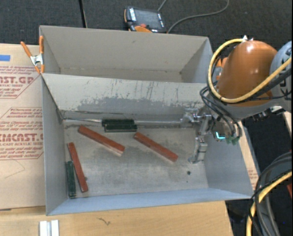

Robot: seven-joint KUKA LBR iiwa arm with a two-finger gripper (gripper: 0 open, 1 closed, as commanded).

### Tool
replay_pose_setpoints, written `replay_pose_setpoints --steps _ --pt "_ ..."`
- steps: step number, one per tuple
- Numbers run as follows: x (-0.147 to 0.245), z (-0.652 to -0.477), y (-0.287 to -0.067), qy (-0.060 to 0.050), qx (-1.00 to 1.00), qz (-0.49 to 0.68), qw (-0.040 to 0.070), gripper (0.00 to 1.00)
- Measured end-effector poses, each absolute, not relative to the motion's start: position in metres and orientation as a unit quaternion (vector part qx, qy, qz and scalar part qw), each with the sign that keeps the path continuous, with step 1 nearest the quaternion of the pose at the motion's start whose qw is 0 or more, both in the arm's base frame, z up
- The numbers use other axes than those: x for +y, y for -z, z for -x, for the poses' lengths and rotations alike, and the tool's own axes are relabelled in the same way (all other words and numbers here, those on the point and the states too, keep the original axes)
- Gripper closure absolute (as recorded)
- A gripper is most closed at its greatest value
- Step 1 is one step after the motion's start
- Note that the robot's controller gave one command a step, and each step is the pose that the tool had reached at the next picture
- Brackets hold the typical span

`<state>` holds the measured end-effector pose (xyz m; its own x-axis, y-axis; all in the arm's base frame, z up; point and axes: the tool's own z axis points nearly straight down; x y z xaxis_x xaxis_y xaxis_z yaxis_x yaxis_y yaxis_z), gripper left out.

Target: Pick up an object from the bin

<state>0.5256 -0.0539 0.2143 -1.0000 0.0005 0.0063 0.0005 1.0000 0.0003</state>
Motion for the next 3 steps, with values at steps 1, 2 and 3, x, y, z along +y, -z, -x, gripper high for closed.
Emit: replay_pose_setpoints --steps 1,2,3 --pt "-0.054 -0.537 -0.136 0.001 -0.997 -0.072 0.002 0.0" --pt "0.002 -0.578 -0.066 0.002 -0.991 -0.131 0.0 0.0" --pt "-0.001 -0.579 -0.071 0.001 -0.992 -0.129 -0.001 1.0"
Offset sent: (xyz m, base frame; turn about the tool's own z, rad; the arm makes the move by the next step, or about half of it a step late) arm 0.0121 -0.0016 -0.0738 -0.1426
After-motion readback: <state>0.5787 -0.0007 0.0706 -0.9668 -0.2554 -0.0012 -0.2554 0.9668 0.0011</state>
